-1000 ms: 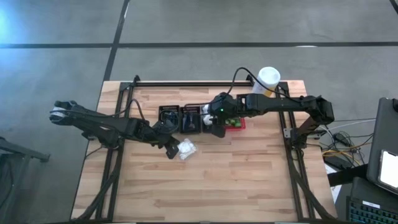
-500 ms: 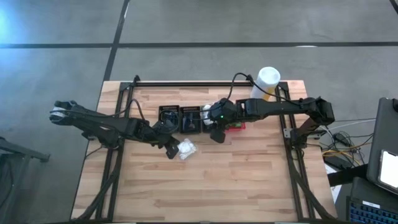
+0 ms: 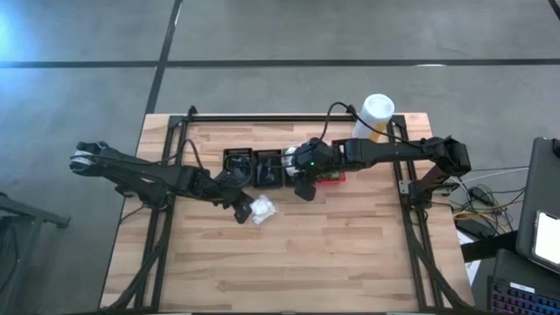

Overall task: Pick & Place Travel size toiletries
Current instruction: Put the white cotton pack into the right black bin

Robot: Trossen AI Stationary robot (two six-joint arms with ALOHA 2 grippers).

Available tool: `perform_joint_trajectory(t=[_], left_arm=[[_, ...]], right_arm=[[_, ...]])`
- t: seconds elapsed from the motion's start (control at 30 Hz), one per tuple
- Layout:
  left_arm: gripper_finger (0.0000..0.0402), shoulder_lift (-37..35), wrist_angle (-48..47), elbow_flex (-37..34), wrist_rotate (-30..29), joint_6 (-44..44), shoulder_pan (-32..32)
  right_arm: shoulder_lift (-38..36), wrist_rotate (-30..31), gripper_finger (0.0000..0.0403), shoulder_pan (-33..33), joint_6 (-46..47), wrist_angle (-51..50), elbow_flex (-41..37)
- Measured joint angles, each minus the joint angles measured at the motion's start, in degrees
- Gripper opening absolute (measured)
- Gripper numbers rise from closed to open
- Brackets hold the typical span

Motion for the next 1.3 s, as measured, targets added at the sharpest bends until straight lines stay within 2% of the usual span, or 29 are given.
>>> perform_joint_trajectory(t=[0.33,0.53,0.8,1.3], left_arm=[[0.0014,0.0,2.1,0.0,0.0,-0.7,0.0],[0.0014,0.0,2.2,0.0,0.0,-8.6,0.0],[0.0014,0.0,2.1,0.0,-0.2,-4.6,0.0],[0.0014,0.0,2.1,0.0,-0.2,-4.5,0.1]], right_arm=[[0.0,-0.2,0.0095,0.2,4.3,2.1,-2.9],[0.0,-2.5,0.0114,1.1,6.6,5.2,-5.7],[0.0,-4.9,0.0132,1.9,9.5,10.7,-9.8],[0.0,-5.1,0.0160,1.9,9.6,11.5,-10.8]])
